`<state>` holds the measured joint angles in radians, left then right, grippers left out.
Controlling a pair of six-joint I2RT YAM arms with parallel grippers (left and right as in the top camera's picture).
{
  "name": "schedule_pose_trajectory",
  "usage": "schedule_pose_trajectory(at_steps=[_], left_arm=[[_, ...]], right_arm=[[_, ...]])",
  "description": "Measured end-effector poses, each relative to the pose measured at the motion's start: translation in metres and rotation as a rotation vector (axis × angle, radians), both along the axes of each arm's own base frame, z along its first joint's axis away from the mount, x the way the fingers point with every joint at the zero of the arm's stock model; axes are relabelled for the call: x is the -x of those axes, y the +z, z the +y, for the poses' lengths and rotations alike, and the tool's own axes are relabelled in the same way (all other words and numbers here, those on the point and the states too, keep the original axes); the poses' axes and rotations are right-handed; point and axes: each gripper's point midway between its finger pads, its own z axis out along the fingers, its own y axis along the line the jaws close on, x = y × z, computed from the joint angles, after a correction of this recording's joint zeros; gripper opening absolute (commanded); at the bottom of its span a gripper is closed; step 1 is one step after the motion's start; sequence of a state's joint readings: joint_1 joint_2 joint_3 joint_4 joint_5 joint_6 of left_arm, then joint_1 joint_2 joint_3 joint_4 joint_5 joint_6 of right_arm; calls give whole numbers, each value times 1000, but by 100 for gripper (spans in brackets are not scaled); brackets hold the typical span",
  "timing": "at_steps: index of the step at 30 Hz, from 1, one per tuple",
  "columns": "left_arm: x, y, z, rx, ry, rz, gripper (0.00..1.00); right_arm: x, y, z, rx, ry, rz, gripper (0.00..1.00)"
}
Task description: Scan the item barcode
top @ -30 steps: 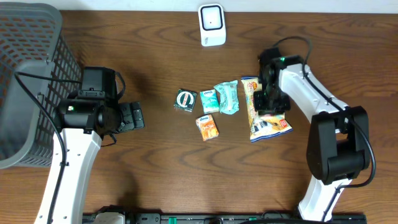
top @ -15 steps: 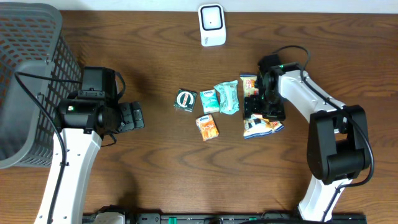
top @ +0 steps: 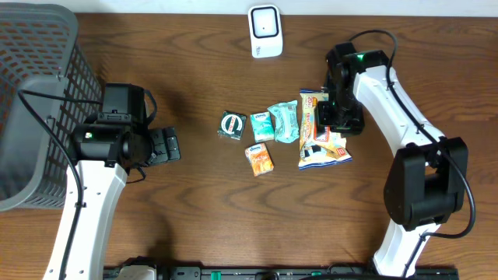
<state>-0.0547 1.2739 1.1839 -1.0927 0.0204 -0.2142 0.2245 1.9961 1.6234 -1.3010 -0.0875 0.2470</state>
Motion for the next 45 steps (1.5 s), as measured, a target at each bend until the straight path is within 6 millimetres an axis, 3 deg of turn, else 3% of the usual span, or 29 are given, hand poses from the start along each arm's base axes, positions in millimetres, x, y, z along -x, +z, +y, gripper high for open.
schedule_pose_trajectory(at_steps=[3,4,9,14,15,16,17,20,22,23,28,34,36,38,41,42,43,45], left_arm=[[0,0,0,0,0,0,98],[0,0,0,0,0,1,98],[0,0,0,0,0,0,98],[0,0,0,0,0,0,98],[0,0,0,0,0,0,98],[0,0,0,0,0,0,98],[0,0,0,0,0,0,98],[0,0,0,0,0,1,98],[0,0,0,0,0,0,98],[0,0,0,0,0,0,98],[0,0,0,0,0,0,98],[0,0,0,0,0,0,98],[0,0,0,0,0,0,98],[0,0,0,0,0,0,98],[0,0,0,0,0,0,98],[0,0,0,0,0,0,98],[0,0,0,0,0,0,98],[0,0,0,0,0,0,98]], right_arm=[[7,-11,-4,17,11,20,17],[11,-16,-5,23,13,32,16],[29,-47,-10,34,13,71,14],[43,-68,-14,41,16,93,20],[45,-68,-14,42,16,100,26],[46,-68,-14,44,12,105,41],[47,-67,-14,45,8,109,49],[48,-59,-14,46,8,125,62],[42,-50,-15,48,2,119,95],[36,-43,-14,45,3,106,99],[5,-12,-13,33,6,17,99],[-11,-5,-10,23,8,-45,99],[-19,-6,-10,22,9,-78,92],[-26,-6,-10,24,16,-106,71],[-34,-6,-10,29,16,-139,18],[-36,-6,-10,29,15,-147,7],[-38,-6,-10,29,15,-154,1],[-42,-5,-9,27,12,-172,1]])
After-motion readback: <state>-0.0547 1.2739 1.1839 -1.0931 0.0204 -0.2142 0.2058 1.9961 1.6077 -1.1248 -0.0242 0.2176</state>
